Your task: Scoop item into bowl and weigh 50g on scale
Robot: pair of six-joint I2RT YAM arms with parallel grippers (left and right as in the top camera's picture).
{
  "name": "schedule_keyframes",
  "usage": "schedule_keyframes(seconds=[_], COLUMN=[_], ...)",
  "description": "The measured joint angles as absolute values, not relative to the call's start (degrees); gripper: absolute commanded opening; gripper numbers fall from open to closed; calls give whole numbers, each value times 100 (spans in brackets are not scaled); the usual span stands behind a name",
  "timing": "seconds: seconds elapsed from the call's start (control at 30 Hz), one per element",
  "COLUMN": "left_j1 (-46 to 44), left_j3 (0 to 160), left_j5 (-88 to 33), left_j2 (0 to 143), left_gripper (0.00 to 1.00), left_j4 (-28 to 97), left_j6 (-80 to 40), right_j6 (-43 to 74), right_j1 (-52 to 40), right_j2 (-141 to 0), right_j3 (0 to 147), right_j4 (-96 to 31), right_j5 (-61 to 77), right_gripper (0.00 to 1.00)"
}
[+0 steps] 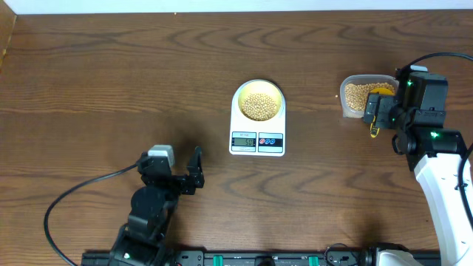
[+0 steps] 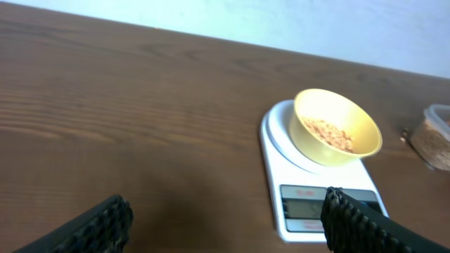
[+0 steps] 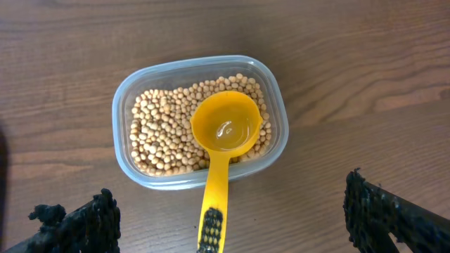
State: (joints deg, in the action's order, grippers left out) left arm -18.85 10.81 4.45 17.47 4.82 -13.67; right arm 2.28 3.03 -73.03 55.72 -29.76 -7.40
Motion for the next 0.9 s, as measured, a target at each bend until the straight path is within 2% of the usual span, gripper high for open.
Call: schedule_keyframes(seconds=[0.63, 0.9], left_j1=[-1083, -985], left_j3=[250, 82], left_j5=[331, 309], left_j2=[152, 62], left_gripper=[88, 88], left_j4=[54, -8], left_j6=[-1306, -1306], right_j6=[228, 226], right_j1=[303, 303], right_j2=[-7303, -7303], right_j3=[5572, 5572], right_j4=[-2976, -2976], right_j5=[-738, -738], right_gripper=[99, 99])
